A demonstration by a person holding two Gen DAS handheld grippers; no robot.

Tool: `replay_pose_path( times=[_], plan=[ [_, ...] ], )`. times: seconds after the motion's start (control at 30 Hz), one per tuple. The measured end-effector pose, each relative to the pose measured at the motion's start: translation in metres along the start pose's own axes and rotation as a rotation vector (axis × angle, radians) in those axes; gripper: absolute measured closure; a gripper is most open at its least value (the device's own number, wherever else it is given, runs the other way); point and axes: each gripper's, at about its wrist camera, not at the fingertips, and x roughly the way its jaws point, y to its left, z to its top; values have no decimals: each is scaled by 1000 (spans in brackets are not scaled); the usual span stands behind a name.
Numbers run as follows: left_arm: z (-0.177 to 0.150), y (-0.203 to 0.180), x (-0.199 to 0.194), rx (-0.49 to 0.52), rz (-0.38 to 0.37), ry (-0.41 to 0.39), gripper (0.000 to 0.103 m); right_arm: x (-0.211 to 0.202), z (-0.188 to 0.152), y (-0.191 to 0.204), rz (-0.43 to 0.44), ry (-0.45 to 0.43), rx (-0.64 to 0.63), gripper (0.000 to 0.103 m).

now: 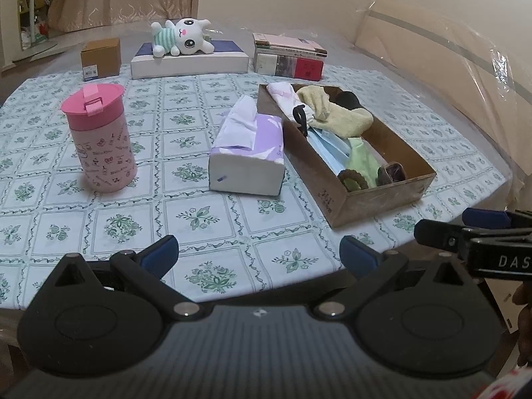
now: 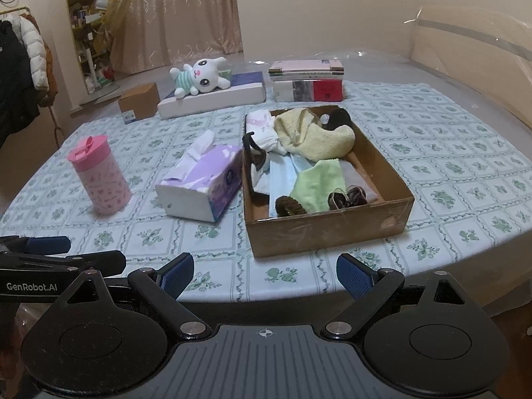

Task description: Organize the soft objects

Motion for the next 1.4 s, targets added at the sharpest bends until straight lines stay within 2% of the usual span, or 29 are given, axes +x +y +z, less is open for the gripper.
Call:
replay_pose_path(
  times=[1.4],
  plan=[
    [-1, 2, 5, -3, 7, -9, 1, 7, 0, 2, -5, 9, 2, 11]
  ],
)
